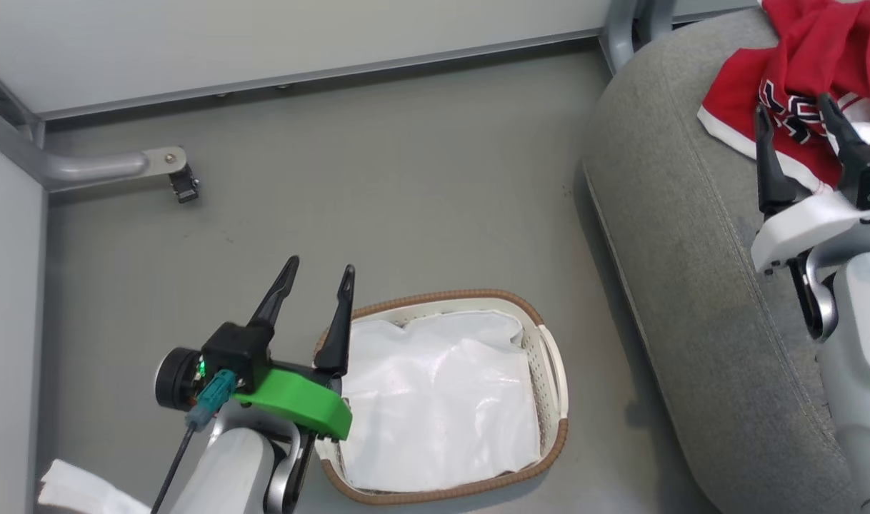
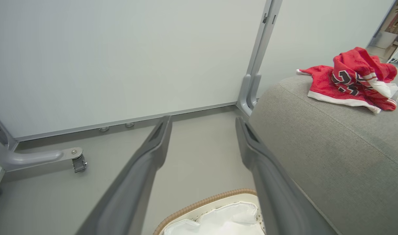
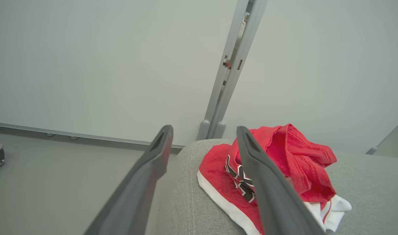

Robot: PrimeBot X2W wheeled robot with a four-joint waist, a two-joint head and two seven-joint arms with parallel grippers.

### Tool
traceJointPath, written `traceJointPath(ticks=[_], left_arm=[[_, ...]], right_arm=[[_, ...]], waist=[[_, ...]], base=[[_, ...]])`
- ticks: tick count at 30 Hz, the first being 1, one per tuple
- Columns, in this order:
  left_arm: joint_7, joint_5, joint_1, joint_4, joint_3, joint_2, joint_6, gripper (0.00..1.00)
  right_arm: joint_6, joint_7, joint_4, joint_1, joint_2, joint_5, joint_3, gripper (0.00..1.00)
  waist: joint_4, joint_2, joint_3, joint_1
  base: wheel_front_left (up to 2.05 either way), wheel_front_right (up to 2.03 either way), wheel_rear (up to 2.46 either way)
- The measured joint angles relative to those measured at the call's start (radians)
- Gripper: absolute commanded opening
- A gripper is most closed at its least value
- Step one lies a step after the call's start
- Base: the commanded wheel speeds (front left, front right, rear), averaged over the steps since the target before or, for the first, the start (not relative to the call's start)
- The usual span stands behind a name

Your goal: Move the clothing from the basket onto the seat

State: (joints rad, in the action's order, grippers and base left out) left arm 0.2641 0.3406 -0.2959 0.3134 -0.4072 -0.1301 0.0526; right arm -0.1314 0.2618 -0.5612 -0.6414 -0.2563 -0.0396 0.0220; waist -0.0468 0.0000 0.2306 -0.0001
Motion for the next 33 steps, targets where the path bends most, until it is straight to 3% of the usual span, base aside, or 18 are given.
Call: traceJointPath(ticks=[14,19,23,33], left_arm=[[0.000,-0.050,0.232,-0.068,0.275,0.049,0.002,1.00],[0.000,-0.053,0.281,-0.076,0.339,0.062,0.018,1.00],[0.000,-0.056,0.309,-0.075,0.371,0.070,0.027,1.00],[0.000,-0.070,0.341,-0.062,0.383,0.078,0.045,1.00]], right_arm=[[0.000,0.000,0.193,0.344,0.191,-0.001,0.051,1.00],[0.000,0.000,0.216,0.413,0.207,-0.007,0.036,1.00],[0.000,0.000,0.226,0.438,0.207,-0.085,-0.018,1.00],[0.000,0.000,0.221,0.490,0.208,-0.128,-0.101,1.00]], waist=[[0.071,0.0000,-0.129,0.0000],[0.068,0.0000,-0.144,0.0000],[0.059,0.0000,-0.150,0.0000],[0.059,0.0000,-0.178,0.0000]], base=[[0.00,0.00,0.00],[0.00,0.00,0.00],[0.00,0.00,0.00],[0.00,0.00,0.00]])
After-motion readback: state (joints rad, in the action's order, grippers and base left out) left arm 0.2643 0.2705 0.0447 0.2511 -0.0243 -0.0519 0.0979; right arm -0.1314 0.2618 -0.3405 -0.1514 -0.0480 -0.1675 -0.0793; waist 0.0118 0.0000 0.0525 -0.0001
